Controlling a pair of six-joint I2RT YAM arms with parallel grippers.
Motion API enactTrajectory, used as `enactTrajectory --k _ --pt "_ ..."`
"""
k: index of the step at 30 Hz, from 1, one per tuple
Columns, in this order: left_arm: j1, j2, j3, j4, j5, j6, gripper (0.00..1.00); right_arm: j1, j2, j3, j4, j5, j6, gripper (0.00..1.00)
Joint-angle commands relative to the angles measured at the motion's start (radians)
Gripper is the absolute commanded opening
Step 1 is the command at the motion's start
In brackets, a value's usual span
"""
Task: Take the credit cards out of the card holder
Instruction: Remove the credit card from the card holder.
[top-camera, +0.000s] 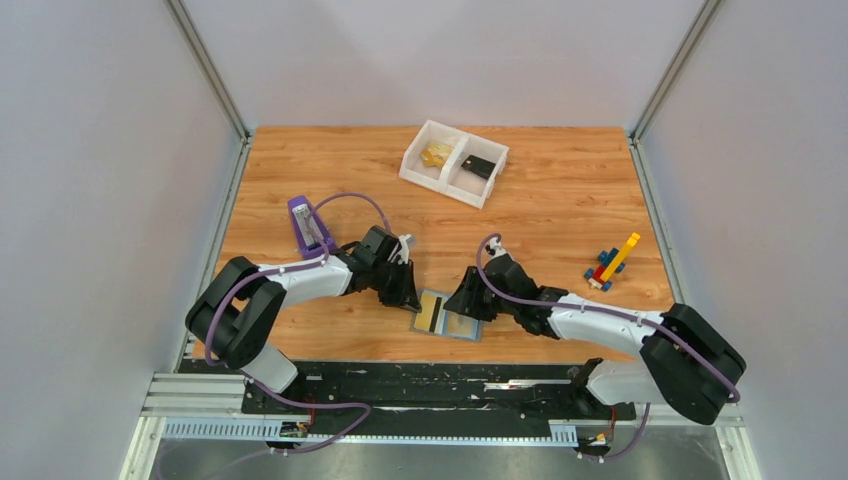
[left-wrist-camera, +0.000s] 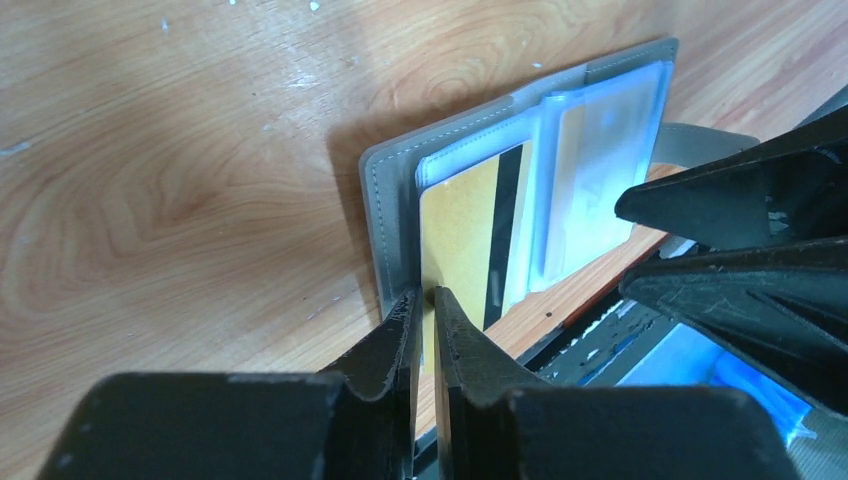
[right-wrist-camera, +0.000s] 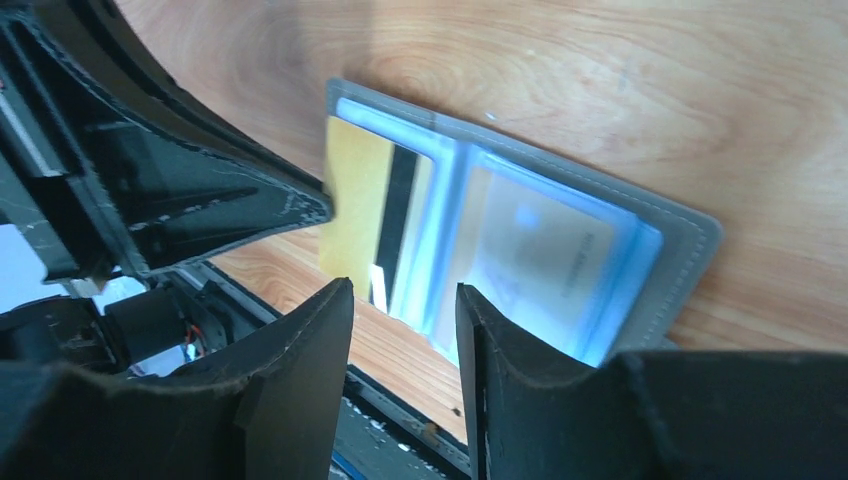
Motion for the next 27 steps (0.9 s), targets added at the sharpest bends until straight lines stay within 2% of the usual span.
enactTrajectory --k 1,10,14,22,27 --pt "0.003 -0.006 -0.009 0.041 0.033 -0.008 0.14 0.012 0.047 0.064 0.073 -0.046 0.031 0.43" --pt "0.016 -0.018 -0.016 0.010 0.016 0.010 0.05 0.026 0.227 0.130 0.117 -0.072 0.051 0.42" --pt "0.032 -0.026 -0.026 0.014 0.029 0.008 0.03 0.028 0.275 0.136 0.129 -0.082 0.065 0.42" --pt "0.044 -0.020 -0.035 0.015 0.045 0.000 0.06 0.038 0.299 0.144 0.134 -0.081 0.073 0.42" --pt "0.061 -0.019 -0.061 0.084 0.147 -0.035 0.00 0.038 0.303 0.152 0.122 -0.075 0.091 0.42"
